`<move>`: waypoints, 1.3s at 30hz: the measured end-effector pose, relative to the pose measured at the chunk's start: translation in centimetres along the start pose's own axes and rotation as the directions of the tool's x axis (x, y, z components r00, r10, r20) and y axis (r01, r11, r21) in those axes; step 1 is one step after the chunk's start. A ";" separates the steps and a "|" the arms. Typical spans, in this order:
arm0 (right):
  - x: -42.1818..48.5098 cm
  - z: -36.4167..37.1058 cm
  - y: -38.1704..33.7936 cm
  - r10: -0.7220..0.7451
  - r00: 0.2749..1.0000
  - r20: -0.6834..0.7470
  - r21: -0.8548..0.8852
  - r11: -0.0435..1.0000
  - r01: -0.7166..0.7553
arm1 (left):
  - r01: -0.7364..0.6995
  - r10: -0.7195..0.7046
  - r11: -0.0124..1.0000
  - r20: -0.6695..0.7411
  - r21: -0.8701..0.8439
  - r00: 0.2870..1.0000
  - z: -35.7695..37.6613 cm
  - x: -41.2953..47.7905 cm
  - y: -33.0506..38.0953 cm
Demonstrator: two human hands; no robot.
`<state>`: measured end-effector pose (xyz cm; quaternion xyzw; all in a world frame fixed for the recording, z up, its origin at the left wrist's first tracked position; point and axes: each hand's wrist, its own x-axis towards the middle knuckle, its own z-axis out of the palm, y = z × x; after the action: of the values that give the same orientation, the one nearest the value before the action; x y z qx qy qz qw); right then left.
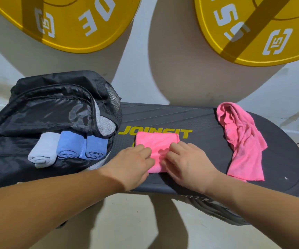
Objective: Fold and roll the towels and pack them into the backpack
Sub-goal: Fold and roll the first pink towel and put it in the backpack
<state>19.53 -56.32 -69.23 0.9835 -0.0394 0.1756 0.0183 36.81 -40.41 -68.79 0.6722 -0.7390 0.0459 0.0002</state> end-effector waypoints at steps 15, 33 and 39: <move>1.6 -0.1 1.4 0.483 0.780 0.398 0.372 0.693 -0.618 | 0.347 -0.328 0.894 0.111 -0.283 0.938 -2.8 1.3 -1.5; 2.2 -0.8 3.6 0.387 0.840 0.381 0.405 0.746 -0.528 | 0.530 -0.469 0.502 0.300 -0.683 0.831 -2.0 1.7 -1.9; 3.7 -0.3 2.3 0.605 0.670 0.430 0.422 0.521 -0.741 | 0.615 -0.493 0.506 0.382 -0.605 0.782 -1.1 2.4 -2.5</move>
<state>22.65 -58.88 -67.64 0.8606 -0.3672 0.0574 -0.3483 39.02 -42.92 -67.35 0.8212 -0.4404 -0.2951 0.2110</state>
